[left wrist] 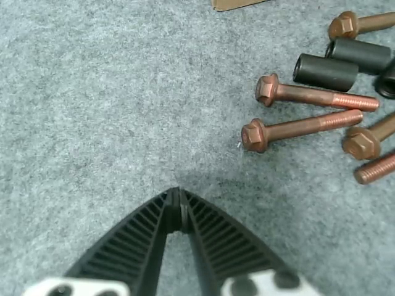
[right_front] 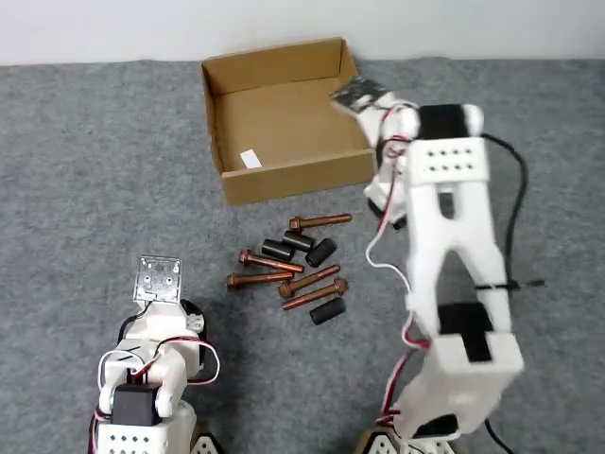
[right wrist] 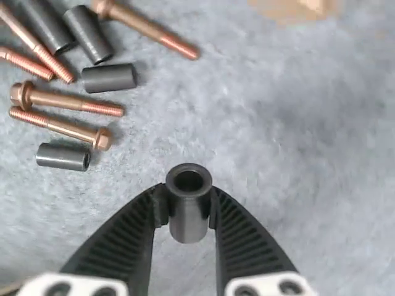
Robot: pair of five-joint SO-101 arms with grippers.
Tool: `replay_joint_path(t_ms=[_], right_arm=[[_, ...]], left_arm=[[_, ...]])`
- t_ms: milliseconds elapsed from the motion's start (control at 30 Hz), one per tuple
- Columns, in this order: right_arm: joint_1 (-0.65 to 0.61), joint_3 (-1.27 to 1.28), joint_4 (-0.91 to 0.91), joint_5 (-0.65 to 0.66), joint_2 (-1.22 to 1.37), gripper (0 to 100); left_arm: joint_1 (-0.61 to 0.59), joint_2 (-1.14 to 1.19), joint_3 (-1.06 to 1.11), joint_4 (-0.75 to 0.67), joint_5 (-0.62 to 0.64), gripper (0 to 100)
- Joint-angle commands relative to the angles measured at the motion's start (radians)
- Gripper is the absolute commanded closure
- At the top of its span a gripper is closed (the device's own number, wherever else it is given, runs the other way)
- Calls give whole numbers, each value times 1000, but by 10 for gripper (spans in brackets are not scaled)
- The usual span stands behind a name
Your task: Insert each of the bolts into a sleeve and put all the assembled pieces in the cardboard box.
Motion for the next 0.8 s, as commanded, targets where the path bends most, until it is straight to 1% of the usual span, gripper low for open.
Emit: replay_joint_path(t_ms=[0, 133, 267, 433, 633, 767], right_arm=[[21, 52, 47, -95, -162, 991], [19, 138, 44, -190, -286, 991], [28, 193, 44, -222, -386, 991], [114, 292, 45, -290, -510, 991], [223, 463, 45, -298, -680, 991], [263, 559, 45, -296, -779, 991]], left_arm=[[-5, -5, -7, -25, 3, 994], [-5, -5, -7, -25, 3, 994], [-5, -5, -7, -25, 3, 994], [15, -8, -8, -25, 0, 993], [18, -8, -8, -25, 3, 993], [20, -8, -8, -23, -2, 993]])
